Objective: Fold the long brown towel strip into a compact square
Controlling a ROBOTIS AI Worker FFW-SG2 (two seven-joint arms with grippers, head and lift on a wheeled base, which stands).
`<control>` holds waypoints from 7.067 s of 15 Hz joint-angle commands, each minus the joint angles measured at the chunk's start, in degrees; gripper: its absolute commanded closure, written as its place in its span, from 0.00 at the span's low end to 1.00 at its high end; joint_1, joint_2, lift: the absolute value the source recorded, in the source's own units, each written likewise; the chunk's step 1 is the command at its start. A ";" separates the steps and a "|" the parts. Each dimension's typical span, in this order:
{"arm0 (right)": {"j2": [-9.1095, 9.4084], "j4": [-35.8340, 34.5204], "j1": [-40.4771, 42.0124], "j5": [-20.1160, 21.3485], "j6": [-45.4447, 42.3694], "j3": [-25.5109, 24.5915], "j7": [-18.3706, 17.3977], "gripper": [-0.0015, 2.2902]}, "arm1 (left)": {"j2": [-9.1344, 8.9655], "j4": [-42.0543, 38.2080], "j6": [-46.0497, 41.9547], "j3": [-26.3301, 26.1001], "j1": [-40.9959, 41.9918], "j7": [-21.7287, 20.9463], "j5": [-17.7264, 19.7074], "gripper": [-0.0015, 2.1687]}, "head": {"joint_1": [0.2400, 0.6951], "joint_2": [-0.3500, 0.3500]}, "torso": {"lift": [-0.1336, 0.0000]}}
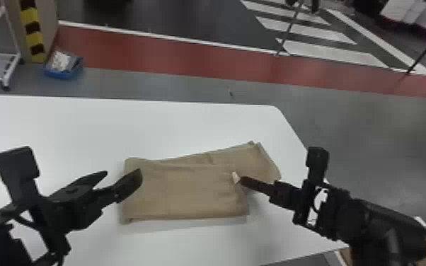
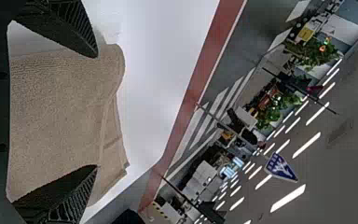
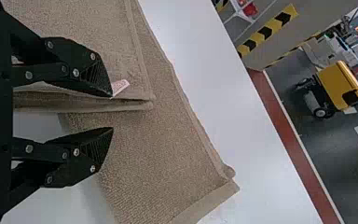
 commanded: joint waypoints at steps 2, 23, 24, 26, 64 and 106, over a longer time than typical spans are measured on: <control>0.02 1.07 -0.47 0.85 -0.04 1.13 0.00 0.33 | 0.08 -0.17 0.00 0.19 0.09 -0.17 0.19 0.02 | 1.00 0.00 | 0.10; -0.15 -9.48 -6.89 -6.27 -0.57 2.45 -0.70 0.49 | 0.08 3.25 0.00 0.54 -1.93 -0.61 0.89 0.02 | 1.00 0.11 | 0.10; -0.24 -8.78 -7.85 -6.53 -2.15 1.93 0.44 0.49 | 0.08 3.52 0.00 0.89 -2.02 -0.61 0.98 0.02 | 1.00 0.11 | 0.10; -1.38 -7.46 -8.20 -7.58 -4.61 0.43 1.58 0.49 | 0.17 3.87 0.00 1.59 -2.02 -0.70 1.07 0.02 | 1.00 0.12 | 0.10; -0.07 7.04 14.91 -11.54 -50.84 -10.82 8.35 0.03 | -3.26 11.52 -5.98 -10.54 -6.59 3.87 -6.23 0.15 | 1.00 0.00 | 0.10; 9.60 3.97 19.57 -21.91 -52.95 -14.60 15.29 0.04 | 1.58 -4.30 7.91 -0.25 1.67 6.68 -12.20 0.63 | 1.00 0.00 | 0.10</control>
